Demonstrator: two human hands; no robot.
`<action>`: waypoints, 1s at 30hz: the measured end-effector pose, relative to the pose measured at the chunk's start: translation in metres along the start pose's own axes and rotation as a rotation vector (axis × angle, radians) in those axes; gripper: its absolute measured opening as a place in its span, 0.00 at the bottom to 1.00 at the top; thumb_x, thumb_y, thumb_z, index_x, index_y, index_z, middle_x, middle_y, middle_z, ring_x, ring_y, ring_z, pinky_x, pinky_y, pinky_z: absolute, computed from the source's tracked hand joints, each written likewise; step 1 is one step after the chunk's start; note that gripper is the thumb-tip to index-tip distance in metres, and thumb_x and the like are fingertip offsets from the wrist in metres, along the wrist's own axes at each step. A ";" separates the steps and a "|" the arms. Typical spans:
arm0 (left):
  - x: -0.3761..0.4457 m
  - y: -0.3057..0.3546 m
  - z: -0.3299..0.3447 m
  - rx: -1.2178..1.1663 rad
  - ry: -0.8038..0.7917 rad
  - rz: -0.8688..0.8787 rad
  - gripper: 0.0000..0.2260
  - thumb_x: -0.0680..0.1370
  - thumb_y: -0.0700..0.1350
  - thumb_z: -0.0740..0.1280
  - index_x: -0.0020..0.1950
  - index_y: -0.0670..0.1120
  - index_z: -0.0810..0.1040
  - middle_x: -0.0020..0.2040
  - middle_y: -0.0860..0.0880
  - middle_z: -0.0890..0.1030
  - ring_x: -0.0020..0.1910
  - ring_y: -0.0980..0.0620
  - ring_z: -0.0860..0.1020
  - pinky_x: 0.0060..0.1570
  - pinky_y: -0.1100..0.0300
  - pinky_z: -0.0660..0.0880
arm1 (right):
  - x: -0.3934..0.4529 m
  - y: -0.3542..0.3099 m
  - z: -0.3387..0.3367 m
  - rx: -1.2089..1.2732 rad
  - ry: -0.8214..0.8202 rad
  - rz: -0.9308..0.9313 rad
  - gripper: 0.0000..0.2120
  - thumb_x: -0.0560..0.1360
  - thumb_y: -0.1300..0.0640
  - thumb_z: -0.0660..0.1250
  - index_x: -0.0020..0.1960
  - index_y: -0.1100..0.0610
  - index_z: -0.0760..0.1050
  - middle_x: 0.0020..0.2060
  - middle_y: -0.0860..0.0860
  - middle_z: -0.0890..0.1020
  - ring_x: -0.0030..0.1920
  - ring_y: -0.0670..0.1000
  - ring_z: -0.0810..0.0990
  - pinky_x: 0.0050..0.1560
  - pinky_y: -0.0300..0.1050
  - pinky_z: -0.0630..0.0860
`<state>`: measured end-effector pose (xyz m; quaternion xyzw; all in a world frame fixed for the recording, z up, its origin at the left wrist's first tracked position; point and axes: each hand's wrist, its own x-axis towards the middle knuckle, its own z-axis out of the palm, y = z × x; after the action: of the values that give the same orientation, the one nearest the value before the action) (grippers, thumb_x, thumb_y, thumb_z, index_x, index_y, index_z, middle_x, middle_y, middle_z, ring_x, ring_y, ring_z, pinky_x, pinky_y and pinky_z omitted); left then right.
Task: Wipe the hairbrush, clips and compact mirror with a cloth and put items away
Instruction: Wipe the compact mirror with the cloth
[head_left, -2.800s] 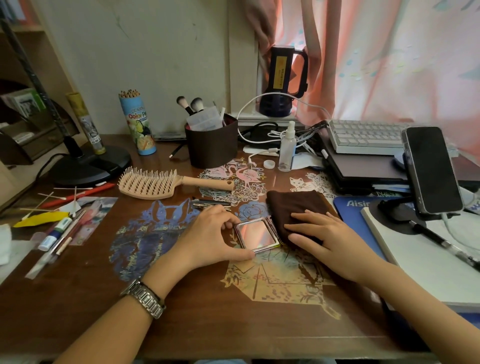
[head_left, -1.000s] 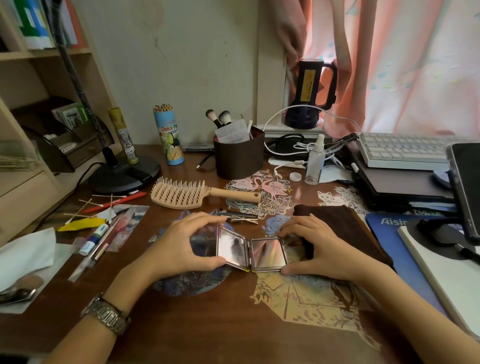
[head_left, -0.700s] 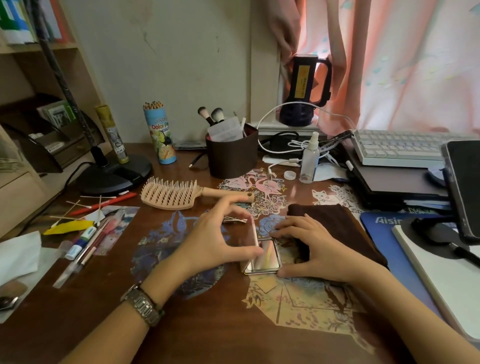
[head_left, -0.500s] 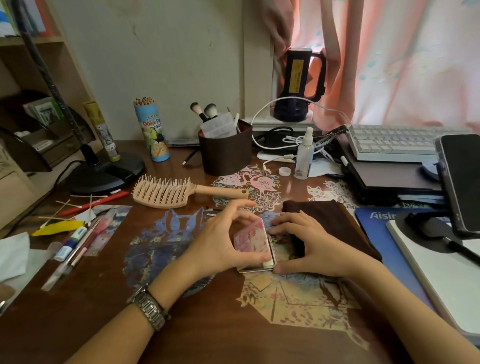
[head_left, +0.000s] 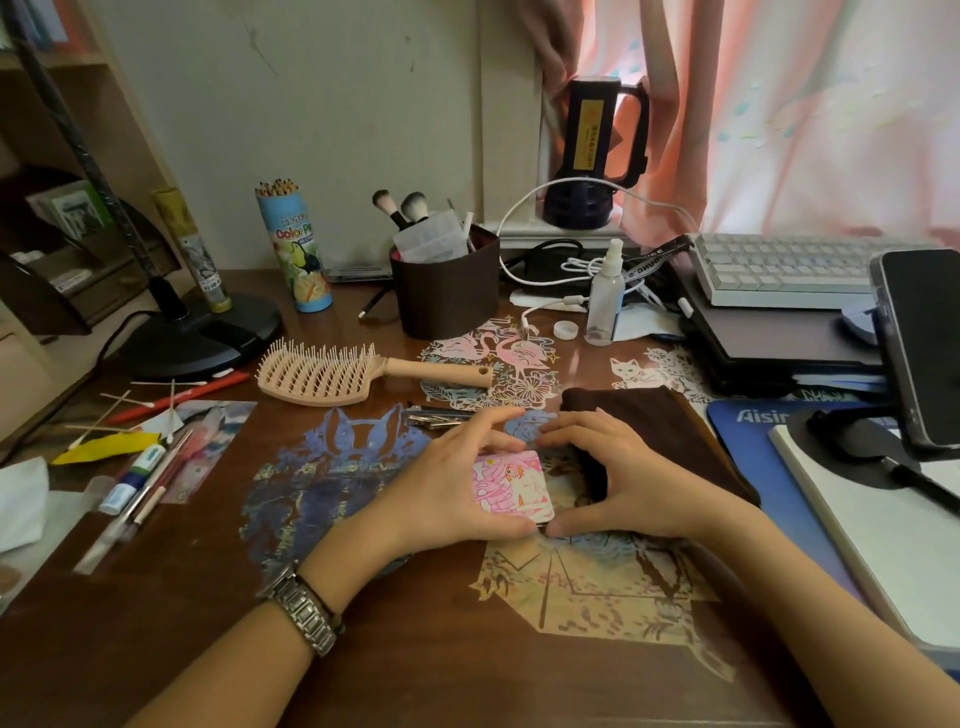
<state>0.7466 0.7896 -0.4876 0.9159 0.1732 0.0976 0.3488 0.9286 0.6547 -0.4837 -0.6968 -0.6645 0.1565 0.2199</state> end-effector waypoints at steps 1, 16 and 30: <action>-0.001 -0.001 -0.002 0.000 -0.014 0.002 0.44 0.63 0.58 0.78 0.71 0.65 0.54 0.63 0.64 0.72 0.63 0.67 0.68 0.59 0.64 0.67 | 0.000 0.000 0.000 -0.008 0.000 -0.001 0.37 0.62 0.36 0.74 0.67 0.45 0.66 0.67 0.39 0.64 0.68 0.36 0.56 0.69 0.34 0.40; -0.018 -0.021 -0.028 0.170 0.023 0.029 0.41 0.66 0.56 0.76 0.71 0.66 0.55 0.64 0.72 0.64 0.64 0.76 0.58 0.60 0.76 0.55 | -0.003 -0.005 -0.003 -0.017 -0.053 -0.008 0.31 0.61 0.34 0.73 0.60 0.43 0.70 0.66 0.38 0.63 0.66 0.35 0.54 0.67 0.31 0.41; -0.009 -0.026 -0.021 0.264 0.324 0.015 0.27 0.69 0.52 0.74 0.65 0.55 0.69 0.48 0.61 0.73 0.48 0.61 0.74 0.54 0.61 0.65 | -0.015 -0.016 -0.008 -0.072 -0.031 -0.087 0.17 0.61 0.32 0.71 0.44 0.39 0.77 0.48 0.38 0.69 0.53 0.42 0.66 0.56 0.34 0.61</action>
<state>0.7254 0.8170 -0.4903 0.9273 0.2315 0.2224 0.1925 0.9183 0.6390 -0.4696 -0.6723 -0.7027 0.1334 0.1909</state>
